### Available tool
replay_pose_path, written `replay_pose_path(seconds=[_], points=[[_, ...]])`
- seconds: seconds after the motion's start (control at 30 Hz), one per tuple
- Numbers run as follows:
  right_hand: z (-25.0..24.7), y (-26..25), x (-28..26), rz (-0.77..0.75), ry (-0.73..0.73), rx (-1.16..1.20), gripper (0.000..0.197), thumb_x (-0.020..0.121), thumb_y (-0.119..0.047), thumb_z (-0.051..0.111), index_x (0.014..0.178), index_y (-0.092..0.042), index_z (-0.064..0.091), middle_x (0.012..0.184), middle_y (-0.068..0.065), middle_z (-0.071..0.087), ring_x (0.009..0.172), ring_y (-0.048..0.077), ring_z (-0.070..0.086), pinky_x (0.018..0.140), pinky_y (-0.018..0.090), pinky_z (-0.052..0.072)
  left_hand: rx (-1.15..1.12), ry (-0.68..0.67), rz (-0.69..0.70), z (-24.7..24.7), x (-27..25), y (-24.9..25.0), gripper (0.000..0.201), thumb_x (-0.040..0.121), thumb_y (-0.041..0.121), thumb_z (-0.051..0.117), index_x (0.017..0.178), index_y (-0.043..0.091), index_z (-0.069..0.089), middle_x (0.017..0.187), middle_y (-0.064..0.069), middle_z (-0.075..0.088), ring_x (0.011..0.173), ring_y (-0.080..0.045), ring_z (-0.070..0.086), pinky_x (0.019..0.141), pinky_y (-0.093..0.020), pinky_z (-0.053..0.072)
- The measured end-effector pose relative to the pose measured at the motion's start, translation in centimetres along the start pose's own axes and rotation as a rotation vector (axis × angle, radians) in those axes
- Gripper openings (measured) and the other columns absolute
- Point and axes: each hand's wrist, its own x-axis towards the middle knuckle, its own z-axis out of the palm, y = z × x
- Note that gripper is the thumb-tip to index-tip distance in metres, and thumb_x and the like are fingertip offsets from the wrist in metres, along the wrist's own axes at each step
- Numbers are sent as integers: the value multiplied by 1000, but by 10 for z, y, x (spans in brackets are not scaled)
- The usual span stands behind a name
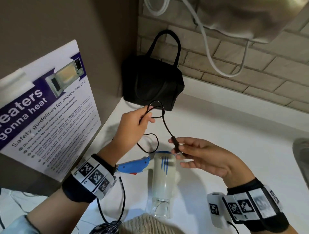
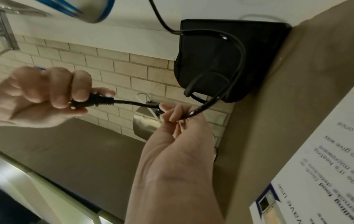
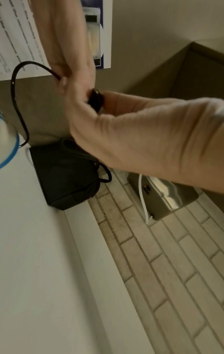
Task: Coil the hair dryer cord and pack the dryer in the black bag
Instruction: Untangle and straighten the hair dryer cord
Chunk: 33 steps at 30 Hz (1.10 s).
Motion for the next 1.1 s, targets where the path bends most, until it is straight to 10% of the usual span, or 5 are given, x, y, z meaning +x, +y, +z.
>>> replay_pose_path(seconds=[0.4, 0.53, 0.7, 0.93, 1.1], points=[[22, -12, 12, -292, 260, 259, 27, 84, 7, 61, 110, 8, 58, 101, 23, 71, 89, 25, 73, 79, 23, 57, 71, -148, 195, 25, -20, 16, 25, 95, 8, 50, 117, 9, 63, 81, 6, 65, 68, -3, 58, 66, -6, 43], [28, -12, 20, -359, 412, 283, 40, 81, 5, 67, 113, -4, 44, 82, 16, 71, 88, 31, 72, 81, 29, 59, 5, -133, 142, 26, -22, 19, 27, 95, 9, 50, 118, 12, 62, 75, 11, 61, 67, -2, 59, 64, -11, 46], [30, -12, 25, -388, 437, 233, 50, 80, -3, 72, 119, -9, 43, 88, 17, 68, 82, 26, 74, 83, 31, 58, -81, -166, 78, 23, -20, 16, 31, 95, 8, 48, 122, 20, 60, 80, -2, 68, 70, -17, 62, 68, -32, 53], [19, -8, 34, -278, 386, 220, 27, 88, -19, 66, 112, -6, 65, 64, 1, 57, 50, 7, 51, 50, 16, 45, -137, -322, 36, 21, -18, 15, 26, 98, 13, 46, 117, 27, 57, 87, 9, 70, 90, -8, 67, 86, -36, 54], [12, -5, 35, -296, 474, 68, 23, 82, -20, 73, 102, -20, 63, 63, -6, 54, 58, 3, 54, 71, 25, 43, -122, -377, 22, 21, -17, 8, 24, 98, 15, 46, 119, 23, 54, 95, 5, 72, 95, -8, 67, 89, -39, 54]])
